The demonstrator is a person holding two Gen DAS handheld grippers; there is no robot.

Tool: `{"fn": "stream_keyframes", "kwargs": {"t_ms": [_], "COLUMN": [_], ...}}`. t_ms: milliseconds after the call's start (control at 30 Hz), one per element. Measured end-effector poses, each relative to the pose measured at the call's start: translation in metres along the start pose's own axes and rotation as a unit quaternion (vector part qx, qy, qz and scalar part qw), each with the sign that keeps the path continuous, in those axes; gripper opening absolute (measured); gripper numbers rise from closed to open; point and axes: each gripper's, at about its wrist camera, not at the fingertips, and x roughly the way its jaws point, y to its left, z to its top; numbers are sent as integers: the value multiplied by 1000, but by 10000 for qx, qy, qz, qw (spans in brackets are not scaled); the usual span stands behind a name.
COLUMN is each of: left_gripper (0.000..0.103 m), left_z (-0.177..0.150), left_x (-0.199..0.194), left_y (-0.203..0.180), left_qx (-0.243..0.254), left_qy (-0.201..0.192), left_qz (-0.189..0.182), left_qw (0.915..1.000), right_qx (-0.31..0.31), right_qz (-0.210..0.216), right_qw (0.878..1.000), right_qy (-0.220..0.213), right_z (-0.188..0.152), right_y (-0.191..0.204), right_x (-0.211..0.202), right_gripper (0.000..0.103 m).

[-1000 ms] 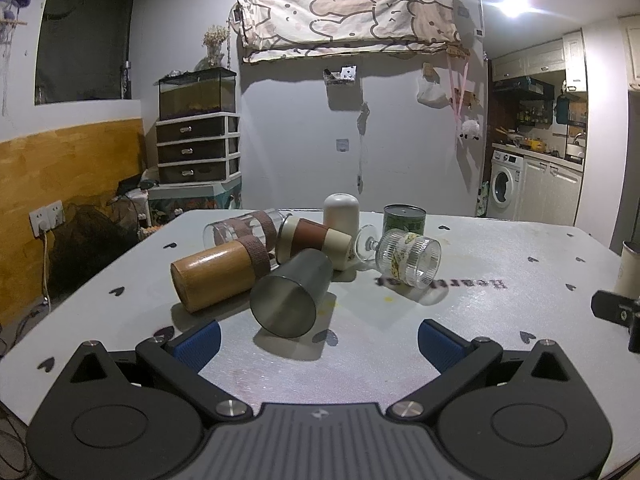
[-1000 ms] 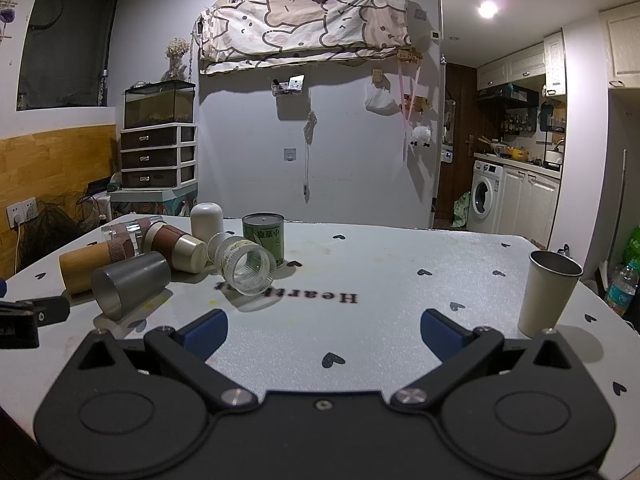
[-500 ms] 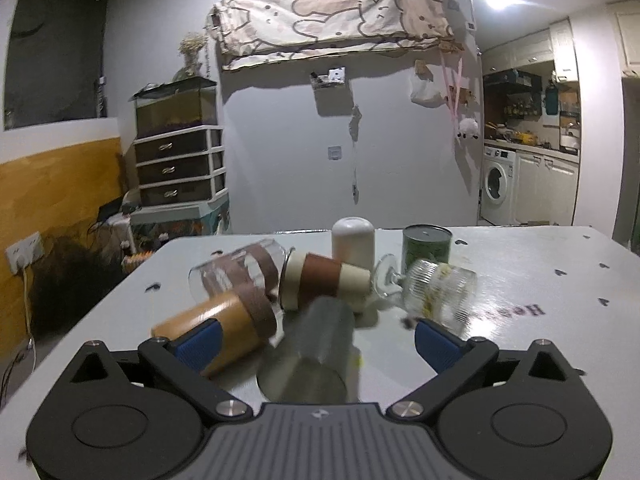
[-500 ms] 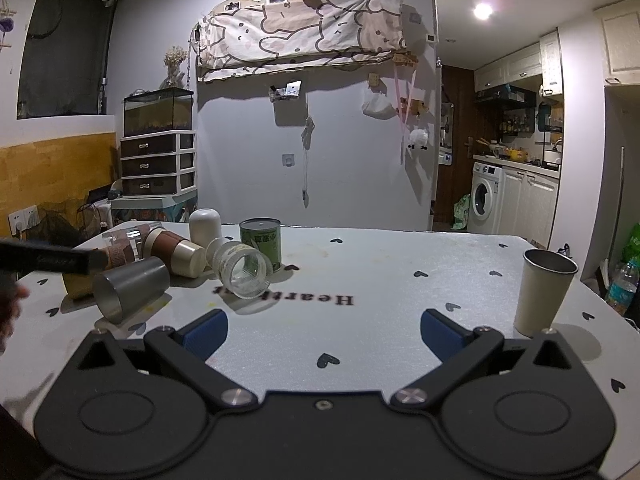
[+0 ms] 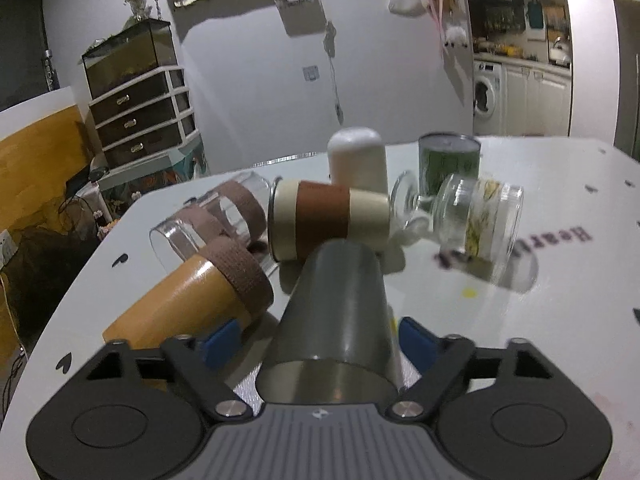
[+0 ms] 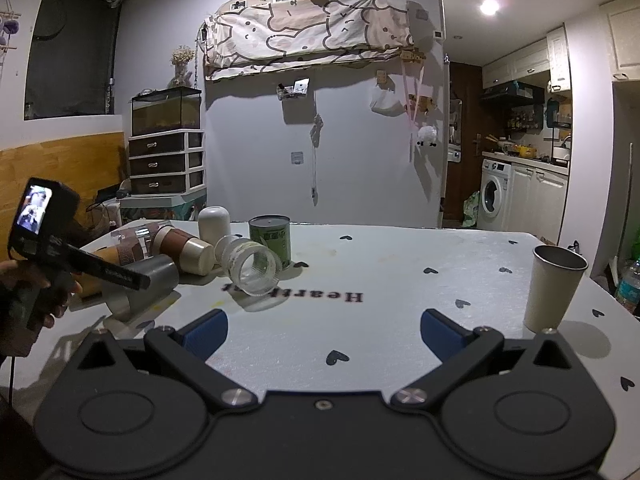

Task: Flip cup upright
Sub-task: 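Lower the left gripper onto the lying grey cup and close on its base, then lift the grey cup with the left gripper and swing it toward the right tool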

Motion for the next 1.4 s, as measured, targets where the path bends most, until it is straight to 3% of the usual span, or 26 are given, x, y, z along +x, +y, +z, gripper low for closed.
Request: {"fn": "stream_keyframes", "kwargs": {"t_ms": [67,267,467,700,933,1200,1400], "left_gripper": [74,73,74,73,74,74,82], "left_z": [-2,-10,-30,-58,-80,-88,-91], "left_x": [1,-14,-46,-92,-128,-133,-138], "left_y": [-1,-11,-42,-79,-111,-127,-126], "left_qx": [23,145,678,951,1090,1239,1179], "left_qy": [100,83,-42,-104,-229,-352,-403], "left_qz": [-50,-143,-258,-821,-1580,-1560,-1540], "left_qw": [9999,9998,9974,9920,9811,9793,9802], "right_qx": [7,25,40,53,90,191,200], "right_qz": [16,33,2,-9,0,33,411], "right_qw": [10000,10000,10000,10000,10000,9996,9973], "right_qy": [6,-18,-25,-10,40,205,575], "right_z": [0,1,3,2,2,0,4], "right_y": [-1,-2,-3,-3,-4,-6,1], "right_x": [0,-1,-2,-1,2,14,51], "right_gripper": [103,103,103,103,103,103,103]}}
